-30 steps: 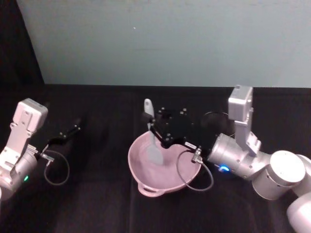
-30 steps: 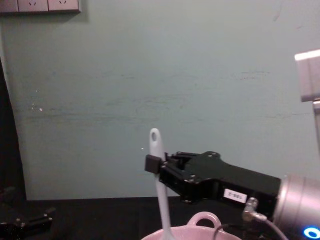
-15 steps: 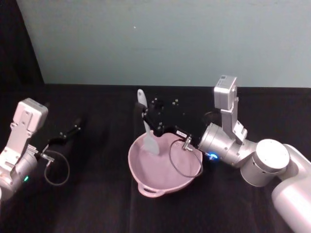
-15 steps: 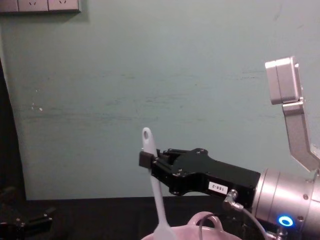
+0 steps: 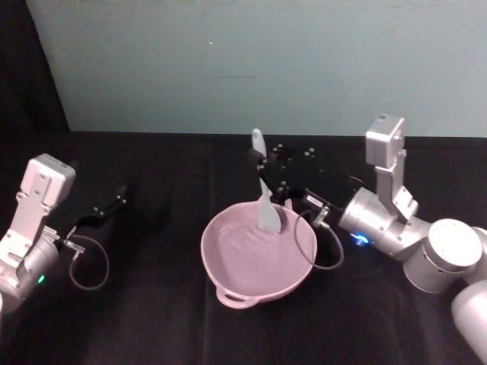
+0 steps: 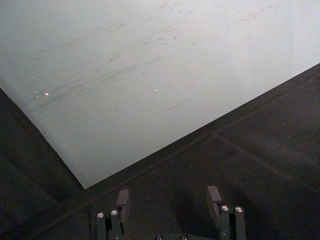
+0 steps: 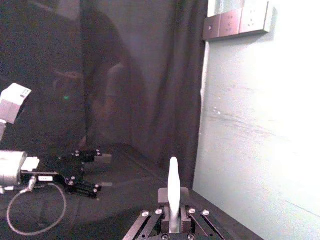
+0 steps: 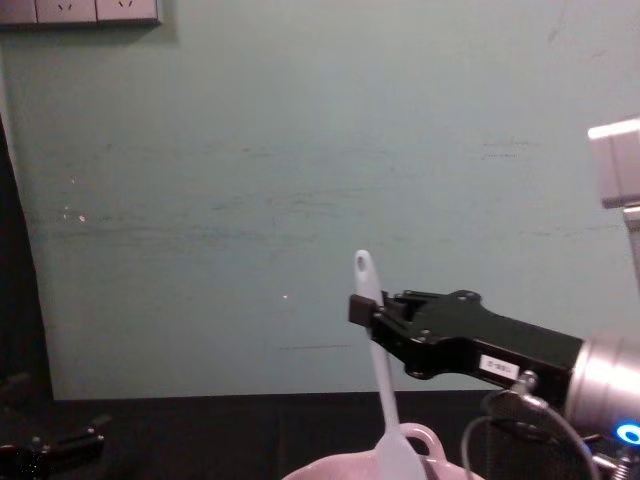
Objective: Use the one hand to pick up the spoon and stir the clear water in the bowl.
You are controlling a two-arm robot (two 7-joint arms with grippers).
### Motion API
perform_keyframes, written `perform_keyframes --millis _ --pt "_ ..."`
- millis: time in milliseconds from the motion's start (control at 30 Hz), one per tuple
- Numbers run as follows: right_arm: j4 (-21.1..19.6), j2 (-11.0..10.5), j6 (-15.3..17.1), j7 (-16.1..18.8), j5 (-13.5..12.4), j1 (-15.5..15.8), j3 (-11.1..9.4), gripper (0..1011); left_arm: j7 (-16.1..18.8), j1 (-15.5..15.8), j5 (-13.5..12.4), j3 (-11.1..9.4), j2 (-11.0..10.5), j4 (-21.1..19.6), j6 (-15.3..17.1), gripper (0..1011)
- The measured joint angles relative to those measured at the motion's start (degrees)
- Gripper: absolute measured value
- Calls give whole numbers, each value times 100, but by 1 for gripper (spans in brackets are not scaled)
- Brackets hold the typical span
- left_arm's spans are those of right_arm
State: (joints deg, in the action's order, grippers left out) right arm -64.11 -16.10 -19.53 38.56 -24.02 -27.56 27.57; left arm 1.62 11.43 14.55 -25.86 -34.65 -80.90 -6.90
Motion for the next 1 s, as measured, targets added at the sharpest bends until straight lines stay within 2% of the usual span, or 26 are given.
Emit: perform_keyframes --millis 133,300,467,700,867,1000 --pt "-353 -188 112 -92 24 231 -95 127 0 0 0 0 0 0 0 1005" --pt "-726 -306 198 -95 4 485 -122 127 0 0 0 0 0 0 0 1005" --pt "-955 -311 231 -12 -75 656 -60 126 0 0 0 0 0 0 0 1005" --pt "-908 -106 236 197 -129 595 183 126 0 0 0 0 0 0 0 1005" --pt "-533 172 125 299 -74 283 390 126 0 0 0 0 0 0 0 1005" --pt "-287 297 47 305 -40 121 429 126 0 0 0 0 0 0 0 1005"
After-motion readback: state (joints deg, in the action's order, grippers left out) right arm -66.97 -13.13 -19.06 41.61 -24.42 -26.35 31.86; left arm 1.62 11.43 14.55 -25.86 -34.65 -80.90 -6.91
